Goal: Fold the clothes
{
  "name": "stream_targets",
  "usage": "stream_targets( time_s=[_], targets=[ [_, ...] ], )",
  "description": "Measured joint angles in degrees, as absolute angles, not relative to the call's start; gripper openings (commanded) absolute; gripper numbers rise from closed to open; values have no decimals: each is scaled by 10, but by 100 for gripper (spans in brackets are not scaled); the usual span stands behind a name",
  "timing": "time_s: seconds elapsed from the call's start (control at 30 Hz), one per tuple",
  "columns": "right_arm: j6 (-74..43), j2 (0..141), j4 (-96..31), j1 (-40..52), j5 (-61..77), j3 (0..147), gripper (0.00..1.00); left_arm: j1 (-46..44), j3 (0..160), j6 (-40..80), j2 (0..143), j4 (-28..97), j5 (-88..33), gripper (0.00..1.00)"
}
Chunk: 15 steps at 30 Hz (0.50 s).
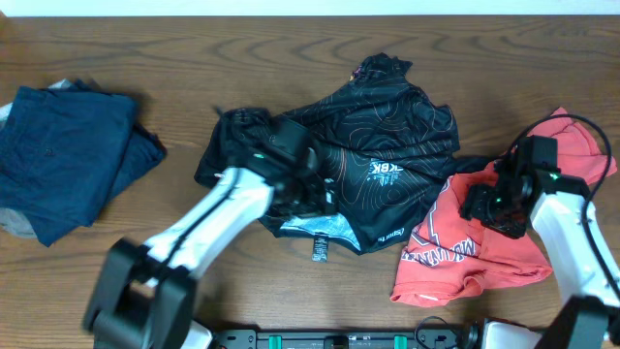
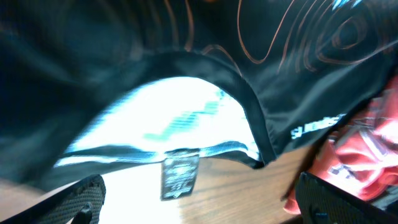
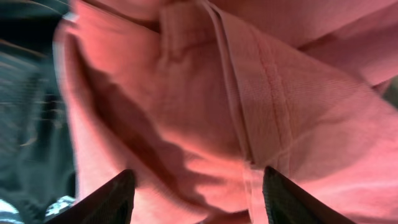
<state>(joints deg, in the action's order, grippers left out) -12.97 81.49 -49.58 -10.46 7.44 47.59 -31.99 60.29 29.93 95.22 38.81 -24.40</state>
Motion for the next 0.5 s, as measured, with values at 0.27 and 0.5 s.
stream_targets(
  time_s=[0.27,0.5],
  targets=[
    [-130,841,-490,-105,45,474,64,-393,600,351,1037,325,-247,98],
    [-130,841,-497,-105,22,474,63,-423,601,376,1045,292,-247,64]
  ],
)
